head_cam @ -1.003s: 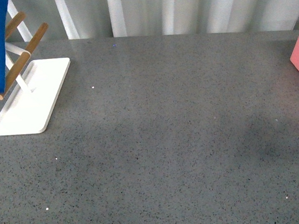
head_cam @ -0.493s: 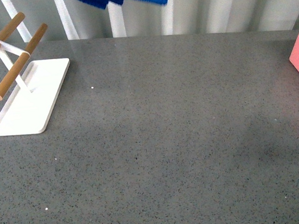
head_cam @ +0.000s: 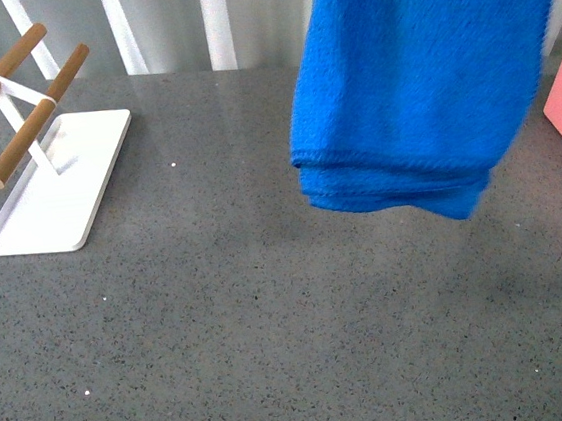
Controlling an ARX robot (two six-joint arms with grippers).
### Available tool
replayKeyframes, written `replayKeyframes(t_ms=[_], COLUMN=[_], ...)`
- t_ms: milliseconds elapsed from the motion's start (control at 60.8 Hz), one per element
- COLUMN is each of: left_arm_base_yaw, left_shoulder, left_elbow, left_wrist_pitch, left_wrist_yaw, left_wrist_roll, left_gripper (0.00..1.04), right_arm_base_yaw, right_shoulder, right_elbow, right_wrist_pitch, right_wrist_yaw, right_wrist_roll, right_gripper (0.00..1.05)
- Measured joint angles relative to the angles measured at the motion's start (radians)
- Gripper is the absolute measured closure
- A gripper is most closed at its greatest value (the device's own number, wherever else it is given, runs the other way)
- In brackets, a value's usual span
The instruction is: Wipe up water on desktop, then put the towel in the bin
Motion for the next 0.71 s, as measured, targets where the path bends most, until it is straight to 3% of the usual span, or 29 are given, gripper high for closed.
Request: replayKeyframes(t_ms=[148, 280, 411, 543, 707], left_arm_base_yaw=[-0.003, -0.003, -0.003, -0.003, -0.008], left_shoulder=[0.053, 0.089, 0.117, 0.12, 0.12], left_elbow=[-0.014, -0.011, -0.001, 0.021, 0.045], left_wrist_pitch=[0.05, 0.056, 0.056, 0.056, 0.049], left_wrist_yaw=[-0.01, -0.017, -0.018, -0.019, -0.017], left_wrist_roll=[-0.031, -0.048, -0.062, -0.088, -0.118], left_gripper=[1.0, 1.0, 1.0, 1.0, 1.0], right_arm_base_yaw=[-0.001, -0.117, -0.185, -0.201, -0.165], right_shoulder=[0.001, 0.129, 0.299, 0.562, 0.869], right_elbow=[0.0, 0.063, 0.138, 0.22, 0.259], right_wrist_pitch=[-0.001, -0.146, 0.01, 0.241, 0.374], right_wrist_yaw=[-0.008, -0.409, -0.656, -0.697, -0.7], right_wrist_roll=[0.001, 0.034, 0.058, 0.044, 0.034], right_gripper=[0.07, 0.07, 0.07, 0.07, 0.07])
